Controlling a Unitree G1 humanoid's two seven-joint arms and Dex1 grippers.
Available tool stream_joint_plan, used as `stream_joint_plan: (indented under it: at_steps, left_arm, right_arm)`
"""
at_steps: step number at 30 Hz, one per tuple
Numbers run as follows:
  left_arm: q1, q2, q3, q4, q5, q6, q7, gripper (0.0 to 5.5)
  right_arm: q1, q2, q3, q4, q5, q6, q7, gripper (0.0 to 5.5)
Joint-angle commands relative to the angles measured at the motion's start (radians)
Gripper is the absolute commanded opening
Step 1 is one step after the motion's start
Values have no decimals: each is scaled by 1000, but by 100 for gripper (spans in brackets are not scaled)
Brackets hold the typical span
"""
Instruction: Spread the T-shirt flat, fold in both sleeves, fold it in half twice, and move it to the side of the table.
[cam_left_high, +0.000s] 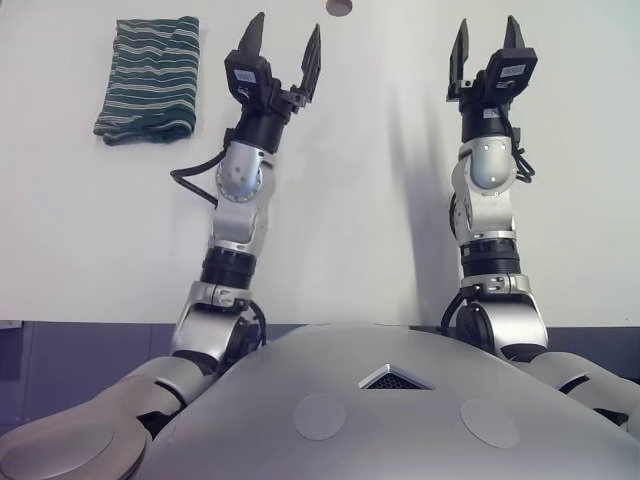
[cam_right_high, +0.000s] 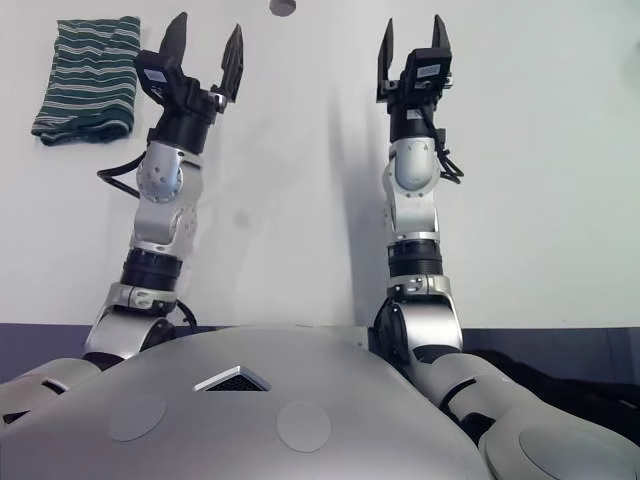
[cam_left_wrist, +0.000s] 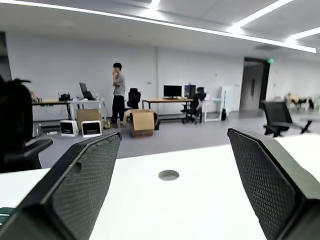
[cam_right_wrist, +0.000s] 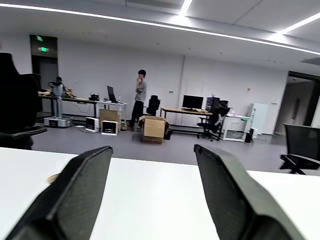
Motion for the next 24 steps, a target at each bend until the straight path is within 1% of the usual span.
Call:
stream_joint_plan:
  at_steps: [1, 7, 13, 24]
  left_arm:
    - [-20, -16, 84, 50, 27, 56, 87, 392]
    - [-71, -49, 146, 72, 56, -18, 129, 392]
    - [-94, -53, 121, 100, 79, -23, 75, 392]
    - [-99, -59, 143, 119, 69, -14, 38, 392]
  right_arm:
    - [-32, -10, -3, 42, -13, 5, -3, 306]
    - [-49, 10, -23, 53, 8, 6, -20, 306]
    - [-59, 12, -24, 56, 0, -19, -37, 306]
    - [-49, 20, -8, 64, -14, -45, -44, 306]
